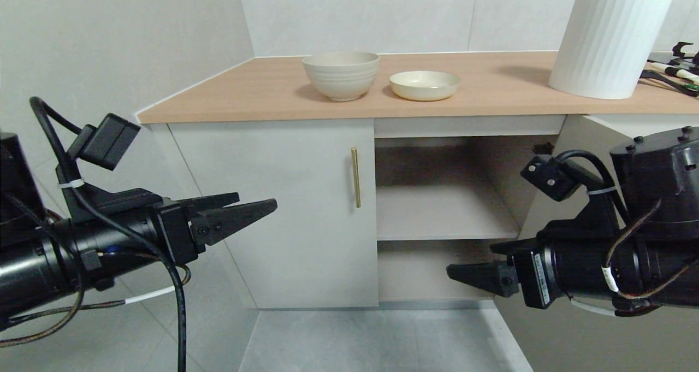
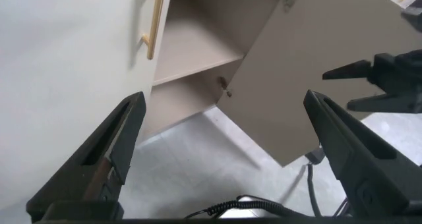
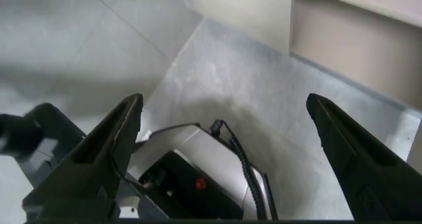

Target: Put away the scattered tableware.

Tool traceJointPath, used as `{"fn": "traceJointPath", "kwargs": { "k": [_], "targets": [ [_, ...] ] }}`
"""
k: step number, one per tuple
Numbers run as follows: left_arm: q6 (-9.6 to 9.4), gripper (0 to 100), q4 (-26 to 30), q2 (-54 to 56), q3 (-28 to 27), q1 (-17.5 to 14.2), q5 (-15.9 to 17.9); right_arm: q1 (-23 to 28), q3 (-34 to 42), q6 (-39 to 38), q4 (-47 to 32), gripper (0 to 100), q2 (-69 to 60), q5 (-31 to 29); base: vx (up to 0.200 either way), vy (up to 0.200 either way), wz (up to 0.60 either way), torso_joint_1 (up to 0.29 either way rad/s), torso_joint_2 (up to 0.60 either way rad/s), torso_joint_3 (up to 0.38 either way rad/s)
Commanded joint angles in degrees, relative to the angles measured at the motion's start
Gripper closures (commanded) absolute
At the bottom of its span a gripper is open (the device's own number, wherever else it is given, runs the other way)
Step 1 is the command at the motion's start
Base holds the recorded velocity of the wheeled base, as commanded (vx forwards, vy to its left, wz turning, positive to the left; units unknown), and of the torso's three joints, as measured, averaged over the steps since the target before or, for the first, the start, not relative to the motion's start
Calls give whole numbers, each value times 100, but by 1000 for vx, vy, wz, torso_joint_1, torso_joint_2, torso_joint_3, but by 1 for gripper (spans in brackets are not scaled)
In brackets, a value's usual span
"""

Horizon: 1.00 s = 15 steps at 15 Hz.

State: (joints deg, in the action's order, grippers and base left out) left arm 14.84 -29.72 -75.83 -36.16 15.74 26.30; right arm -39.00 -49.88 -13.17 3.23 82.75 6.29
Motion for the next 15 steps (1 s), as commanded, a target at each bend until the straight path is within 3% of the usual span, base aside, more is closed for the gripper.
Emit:
{"fn": "traceJointPath", "kwargs": {
  "k": [1,11,15],
  "targets": [
    [2,0,19,-29,-58,-1,-2,24,14,25,11,0,-128,-5,0,0,0,0,0,0],
    [2,0,10,-29,-93,-1,-2,24,75,148,11,0,-110,4,200,0,0,4,1,4],
    [2,0,19,6,-76,-1,-2,24,67,148,11,0,-128,4,0,0,0,0,0,0]
  ]
}}
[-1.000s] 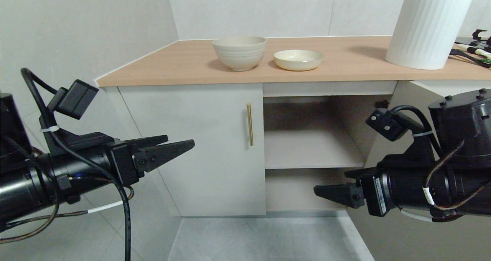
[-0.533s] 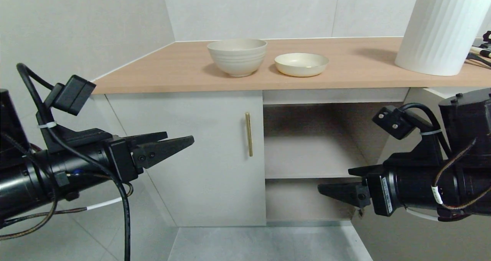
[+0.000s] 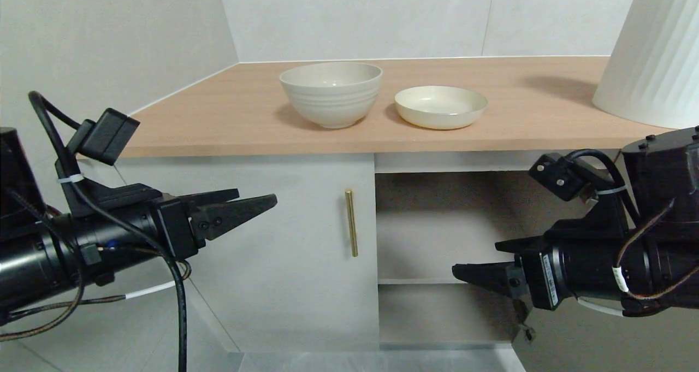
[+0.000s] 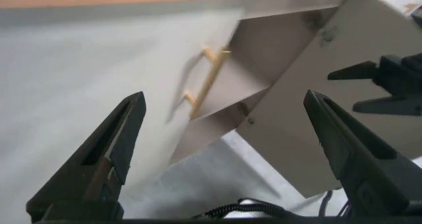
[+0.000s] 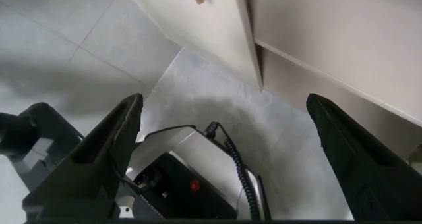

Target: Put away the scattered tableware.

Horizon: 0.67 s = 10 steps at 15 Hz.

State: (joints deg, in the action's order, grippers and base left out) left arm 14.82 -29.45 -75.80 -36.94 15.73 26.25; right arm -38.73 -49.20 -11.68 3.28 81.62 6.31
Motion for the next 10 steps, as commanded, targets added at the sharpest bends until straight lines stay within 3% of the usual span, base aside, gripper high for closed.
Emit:
{"fn": "traceJointPath", "kwargs": {
  "k": [1,5,10],
  "targets": [
    [3,0,1,22,2,1,3,-3,-2,-1,6,0,-5,1,0,0,0,0,0,0],
    [12,0,10,-14,2,1,21,-3,-11,-1,32,0,-5,1,0,0,0,8,-29,-20],
    [12,0,18,-22,2,-8,12,15,-11,-1,32,0,21,1,0,0,0,101,-333,-273]
  ]
}}
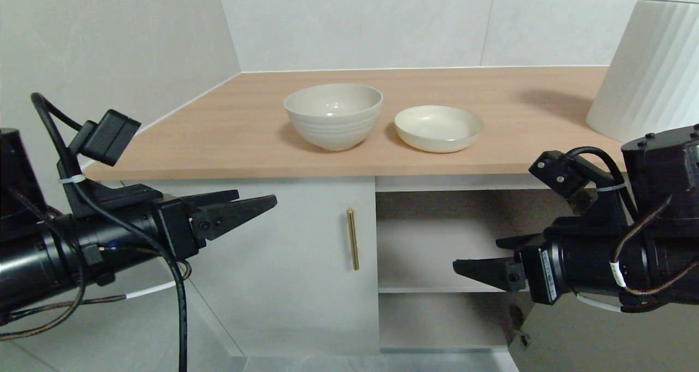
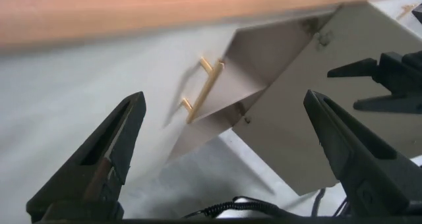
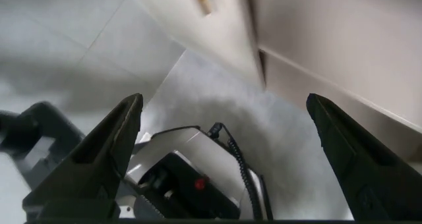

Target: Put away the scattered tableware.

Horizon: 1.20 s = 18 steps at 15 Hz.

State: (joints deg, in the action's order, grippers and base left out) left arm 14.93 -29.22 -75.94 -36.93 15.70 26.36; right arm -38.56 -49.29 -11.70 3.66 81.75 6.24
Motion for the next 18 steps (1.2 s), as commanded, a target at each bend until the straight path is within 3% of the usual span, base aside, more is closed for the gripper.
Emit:
{"fn": "traceJointPath", "kwargs": {
  "k": [1,4,7,8,12,13,16,18],
  "targets": [
    [1,0,-5,0,-8,-50,-8,-3,-2,1,-5,0,8,9,0,0,0,159,-535,-286],
    [-8,0,92,35,-219,-120,19,138,-37,1,-5,0,-19,9,0,0,0,168,-486,-295],
    [-8,0,1630,53,-1388,-111,19,200,-55,1,3,0,16,17,0,0,0,183,-470,-281],
    [-17,0,2105,79,-1528,-111,19,217,-55,1,12,0,69,17,0,0,0,183,-456,-271],
    [10,0,2360,-185,-1730,-111,27,261,-55,1,118,0,210,9,0,0,0,205,-471,-278],
    [106,0,2368,-264,-1792,-111,19,270,-46,1,197,0,262,9,0,0,0,217,-496,-276],
    [959,0,2658,-422,-2152,-50,1,279,-72,10,250,0,342,-9,0,0,0,121,-271,-150],
    [1170,0,3168,-545,-2460,-23,1,279,-318,-25,223,0,491,-158,0,0,0,18,-38,-23]
  ]
}}
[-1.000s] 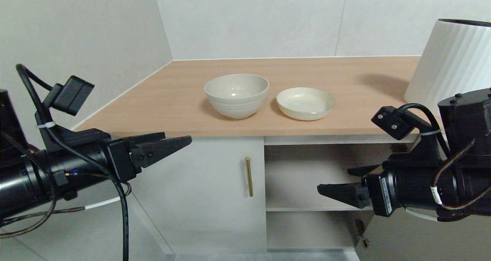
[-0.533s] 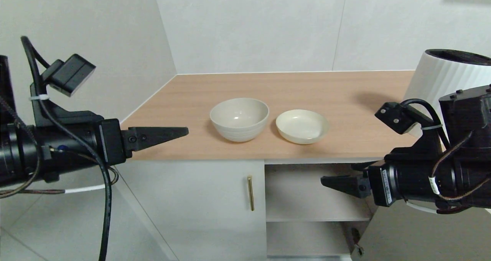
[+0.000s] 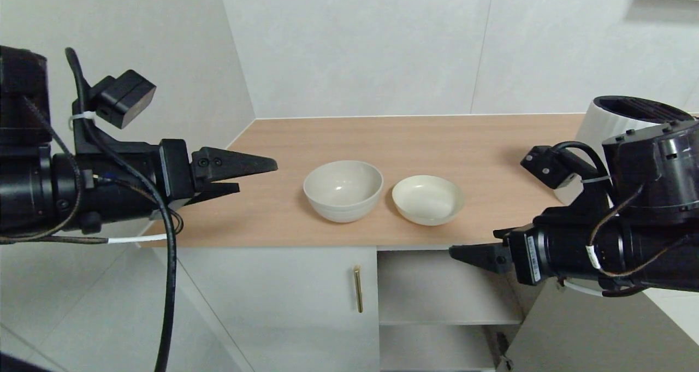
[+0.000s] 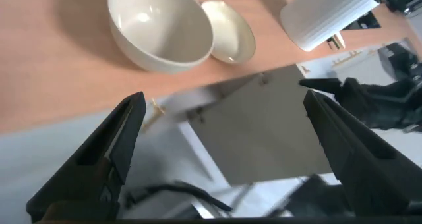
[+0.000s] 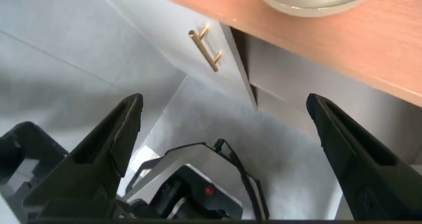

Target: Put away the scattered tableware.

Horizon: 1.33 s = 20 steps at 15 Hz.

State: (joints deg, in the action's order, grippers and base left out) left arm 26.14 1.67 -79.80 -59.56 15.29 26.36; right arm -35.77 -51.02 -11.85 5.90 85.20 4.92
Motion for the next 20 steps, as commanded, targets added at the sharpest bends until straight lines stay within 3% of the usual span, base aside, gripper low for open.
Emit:
{"fn": "traceJointPath", "kwargs": {
  "k": [1,3,9,12,13,17,20],
  "targets": [
    [208,0,369,-299,-381,27,1,0,-444,-142,-89,0,401,-484,0,0,0,0,0,0],
    [568,0,483,-589,-521,88,1,-18,-1024,-766,-335,0,981,-1486,0,0,0,0,0,0],
    [1667,0,439,-1398,-917,387,-491,298,-1710,-1443,-414,0,1693,-2259,0,0,0,0,0,0],
    [1930,0,439,-1697,-1136,466,-887,369,-1771,-1452,-414,0,1754,-2285,0,0,0,0,0,0],
    [2036,0,439,-1943,-1277,510,-1229,369,-1771,-1461,-405,0,1754,-2285,0,0,0,0,0,0],
    [2299,0,316,-2470,-1418,546,-1388,369,-1789,-1566,-405,0,1754,-2277,0,0,0,0,0,0],
    [2440,0,-35,-2822,-1426,546,-1809,369,-1780,-1557,-405,0,1746,-2277,0,0,0,0,0,0]
  ]
}}
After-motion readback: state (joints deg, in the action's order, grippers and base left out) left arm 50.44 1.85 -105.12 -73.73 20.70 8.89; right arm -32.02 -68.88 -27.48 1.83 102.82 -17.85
